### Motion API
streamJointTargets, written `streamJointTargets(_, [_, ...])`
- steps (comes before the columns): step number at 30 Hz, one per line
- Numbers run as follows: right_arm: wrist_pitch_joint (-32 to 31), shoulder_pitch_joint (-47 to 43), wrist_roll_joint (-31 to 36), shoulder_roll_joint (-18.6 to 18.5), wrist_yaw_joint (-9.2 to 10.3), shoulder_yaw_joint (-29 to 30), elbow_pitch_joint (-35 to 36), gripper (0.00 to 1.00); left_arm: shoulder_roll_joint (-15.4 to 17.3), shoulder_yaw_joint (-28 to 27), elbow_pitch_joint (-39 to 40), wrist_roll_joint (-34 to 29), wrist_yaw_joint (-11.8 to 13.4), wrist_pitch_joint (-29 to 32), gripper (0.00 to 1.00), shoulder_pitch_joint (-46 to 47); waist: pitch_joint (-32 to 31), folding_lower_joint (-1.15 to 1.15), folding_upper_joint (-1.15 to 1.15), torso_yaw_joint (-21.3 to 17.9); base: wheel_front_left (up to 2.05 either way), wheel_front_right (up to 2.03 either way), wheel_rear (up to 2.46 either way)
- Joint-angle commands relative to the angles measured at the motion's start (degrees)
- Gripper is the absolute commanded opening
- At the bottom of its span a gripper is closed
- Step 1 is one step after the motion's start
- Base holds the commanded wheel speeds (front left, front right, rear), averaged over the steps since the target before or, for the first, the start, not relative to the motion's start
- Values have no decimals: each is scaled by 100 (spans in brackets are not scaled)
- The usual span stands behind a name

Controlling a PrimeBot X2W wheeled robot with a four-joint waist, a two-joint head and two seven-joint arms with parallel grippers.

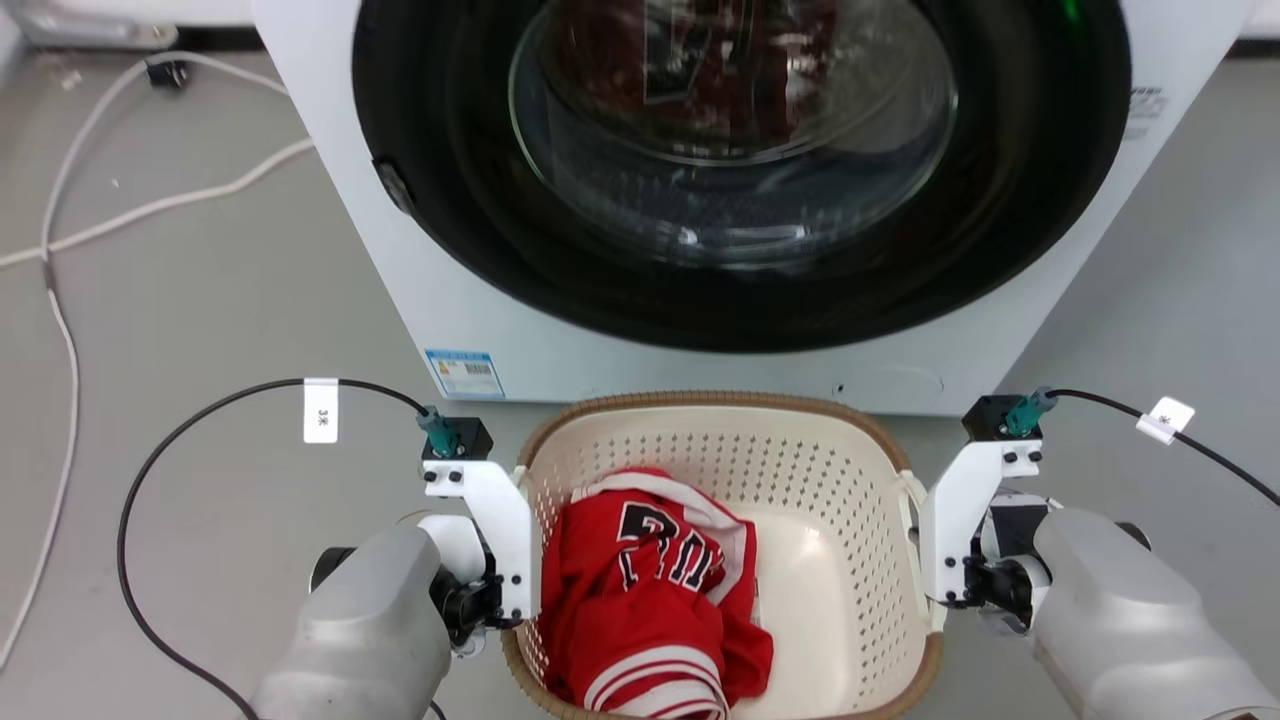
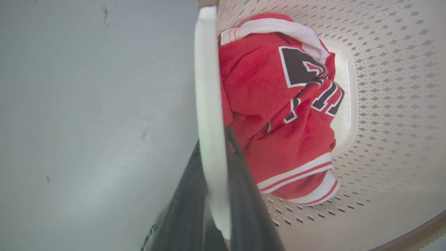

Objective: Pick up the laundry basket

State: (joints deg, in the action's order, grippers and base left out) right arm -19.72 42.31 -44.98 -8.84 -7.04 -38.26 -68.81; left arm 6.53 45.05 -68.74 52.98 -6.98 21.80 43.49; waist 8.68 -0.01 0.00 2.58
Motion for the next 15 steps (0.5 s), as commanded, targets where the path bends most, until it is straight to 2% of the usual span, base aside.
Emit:
streamJointTargets(1, [-85,-72,-81,242,-82,-57,73,0,-231,54,154,74,-88,16,0,-51,-225,1,0,29,0,0,0])
streamJointTargets(9, [-451,-253,-238,324,-82,-146,-74,0,-214,241,118,245,-87,142,0,-284,-710,1,0,30,0,0,0])
streamJointTargets(15, [-536,-333,-323,327,-82,-174,-131,0,-232,355,160,348,-87,211,0,-397,-827,1,0,36,0,0,0])
